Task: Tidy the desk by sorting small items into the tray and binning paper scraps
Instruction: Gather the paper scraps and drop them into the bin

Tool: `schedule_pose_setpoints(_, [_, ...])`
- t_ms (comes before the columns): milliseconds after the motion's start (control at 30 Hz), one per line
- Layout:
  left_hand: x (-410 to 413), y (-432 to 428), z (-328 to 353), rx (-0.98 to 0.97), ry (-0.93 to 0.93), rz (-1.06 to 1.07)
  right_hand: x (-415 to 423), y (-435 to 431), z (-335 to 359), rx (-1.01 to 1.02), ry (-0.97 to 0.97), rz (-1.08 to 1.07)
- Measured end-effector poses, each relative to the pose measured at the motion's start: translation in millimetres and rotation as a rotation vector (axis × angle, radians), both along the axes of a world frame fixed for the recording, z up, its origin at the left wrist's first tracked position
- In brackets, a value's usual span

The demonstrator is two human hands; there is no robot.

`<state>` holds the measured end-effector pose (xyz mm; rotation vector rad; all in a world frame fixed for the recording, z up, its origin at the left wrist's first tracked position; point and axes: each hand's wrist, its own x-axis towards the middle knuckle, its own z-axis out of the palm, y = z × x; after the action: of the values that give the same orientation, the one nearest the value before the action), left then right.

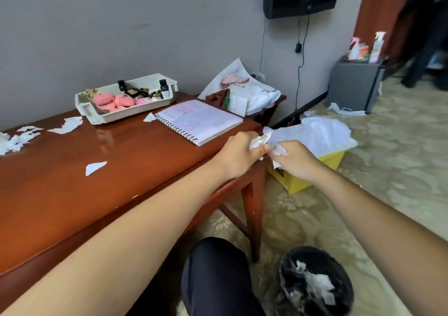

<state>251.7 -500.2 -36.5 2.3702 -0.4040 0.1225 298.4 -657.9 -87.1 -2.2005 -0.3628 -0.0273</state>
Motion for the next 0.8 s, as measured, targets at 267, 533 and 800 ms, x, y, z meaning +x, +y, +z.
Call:
schedule_pose_setpoints(267, [19, -67, -103, -0.033, 0.278, -0.054, -4, -83, -111, -0.098, 0.275, -0.147])
schedule_pose_setpoints(533, [29, -108, -221, -0.126, 0.663, 0.015, -25, -116, -200, -0.190, 0.531, -0.207])
schedule_pose_setpoints(800, [21, -141, -318, -0.215, 0.952, 0.184, -40, -124, -274, -0.240, 0.785, -0.252])
